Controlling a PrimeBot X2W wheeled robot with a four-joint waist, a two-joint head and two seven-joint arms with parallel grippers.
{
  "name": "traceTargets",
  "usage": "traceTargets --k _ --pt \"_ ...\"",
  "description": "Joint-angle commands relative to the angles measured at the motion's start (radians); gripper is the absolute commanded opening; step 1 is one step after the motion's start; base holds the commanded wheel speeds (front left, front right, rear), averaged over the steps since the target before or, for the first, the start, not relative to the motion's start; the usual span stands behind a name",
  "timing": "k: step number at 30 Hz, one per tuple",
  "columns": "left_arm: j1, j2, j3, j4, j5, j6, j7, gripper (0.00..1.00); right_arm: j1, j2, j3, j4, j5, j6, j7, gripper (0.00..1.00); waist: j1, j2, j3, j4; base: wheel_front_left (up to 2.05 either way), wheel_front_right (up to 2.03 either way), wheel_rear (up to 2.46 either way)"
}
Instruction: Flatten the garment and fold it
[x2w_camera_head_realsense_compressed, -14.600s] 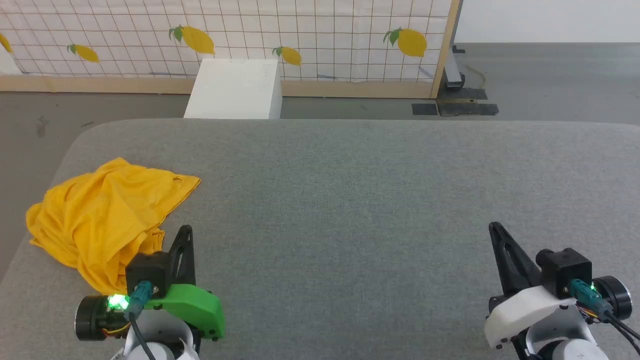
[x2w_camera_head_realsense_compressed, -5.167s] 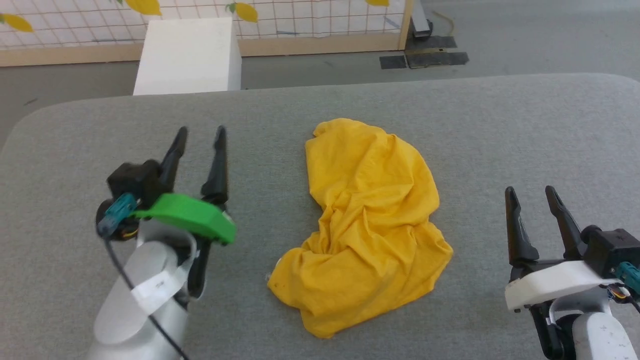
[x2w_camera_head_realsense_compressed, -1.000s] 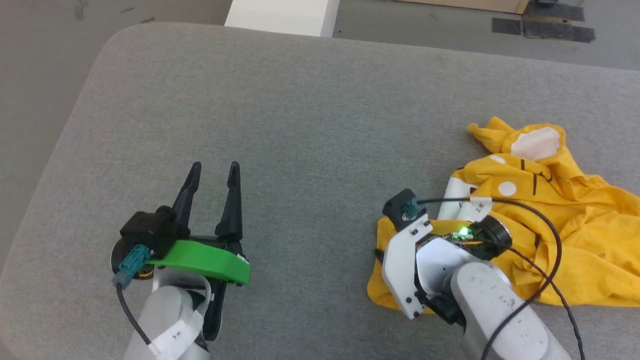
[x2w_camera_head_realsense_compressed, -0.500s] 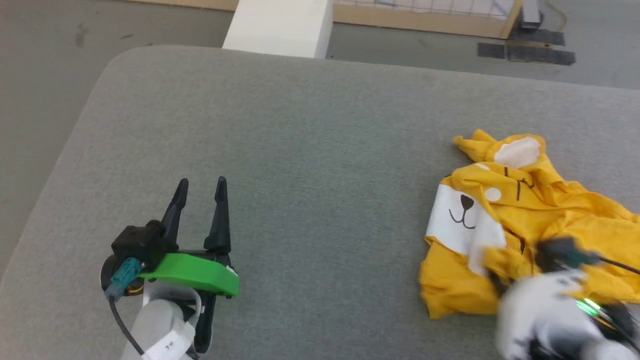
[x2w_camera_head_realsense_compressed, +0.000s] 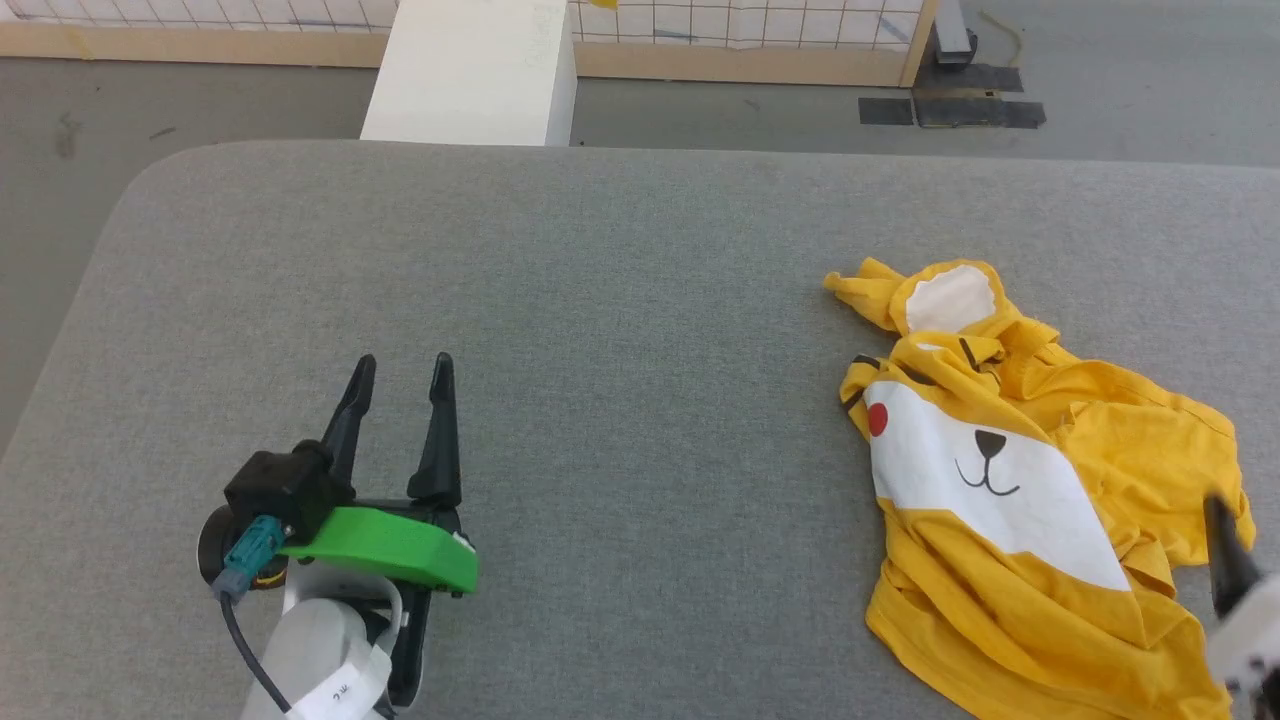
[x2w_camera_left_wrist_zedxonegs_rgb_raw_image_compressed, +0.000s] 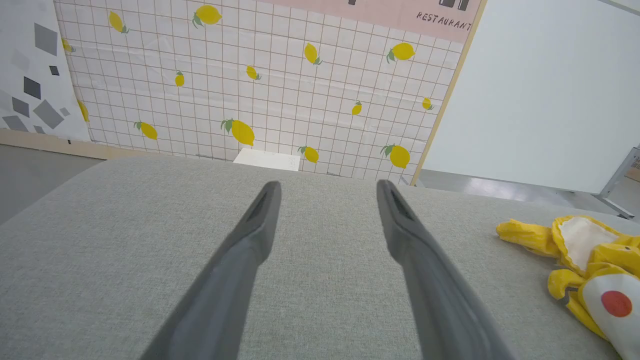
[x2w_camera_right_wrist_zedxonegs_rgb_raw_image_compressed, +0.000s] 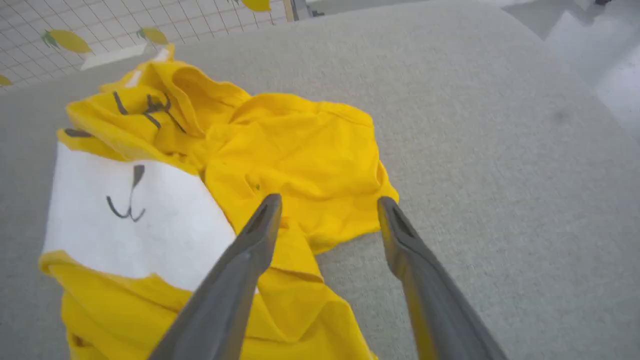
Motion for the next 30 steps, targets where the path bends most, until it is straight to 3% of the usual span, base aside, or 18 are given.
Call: traceTargets --k 1,6,10,21,22,23,24,26,30 --pt "-0.004 -0.002 -0.002 0.001 0.002 -0.003 -0.005 1.0 -0.06 0.001 0.03 -0.018 -0.008 -0.001 -0.044 1.0 -0.0001 -0.0001 0.007 0.008 0.0 0.0 0.0" --pt "-0.026 -0.002 -0.009 -0.007 0.003 -0.005 -0.005 1.0 -0.244 0.001 0.166 0.028 -0.065 -0.001 -0.091 1.0 -0.0001 -0.0001 0.049 0.035 0.0 0.0 0.0" --pt "-0.055 -0.002 -0.021 -0.018 -0.009 -0.006 -0.005 1.0 -0.422 0.001 0.245 0.172 -0.131 -0.001 -0.047 1.0 -0.0001 -0.0001 0.101 0.071 0.0 0.0 0.0" --pt "-0.117 -0.002 -0.058 -0.036 -0.056 0.003 -0.005 1.0 -0.766 0.001 0.232 0.617 -0.291 -0.001 0.202 1.0 -0.0001 -0.0001 0.233 0.184 0.0 0.0 0.0" --pt "-0.122 -0.002 -0.065 -0.037 -0.065 0.008 -0.005 1.0 -0.801 0.001 0.214 0.688 -0.331 -0.001 0.275 1.0 -0.0001 -0.0001 0.252 0.203 0.0 0.0 0.0" --pt "-0.124 -0.002 -0.067 -0.036 -0.068 0.009 -0.005 1.0 -0.811 0.001 0.201 0.71 -0.346 -0.001 0.307 0.79 -0.0001 -0.0001 0.256 0.21 0.0 0.0 0.0" --pt "-0.126 -0.002 -0.07 -0.035 -0.071 0.009 -0.005 1.0 -0.816 0.0 0.192 0.726 -0.36 -0.001 0.331 0.38 -0.0001 -0.0001 0.258 0.215 0.0 0.0 0.0" --pt "-0.128 -0.002 -0.075 -0.032 -0.076 0.012 -0.005 1.0 -0.824 0.0 0.175 0.75 -0.374 -0.001 0.375 0.0 -0.0001 -0.0001 0.257 0.225 0.0 0.0 0.0" --pt "-0.125 -0.002 -0.081 -0.026 -0.08 0.016 -0.005 1.0 -0.838 0.001 0.242 0.735 -0.315 -0.001 0.302 0.0 -0.0001 -0.0001 0.24 0.237 0.0 0.0 0.0"
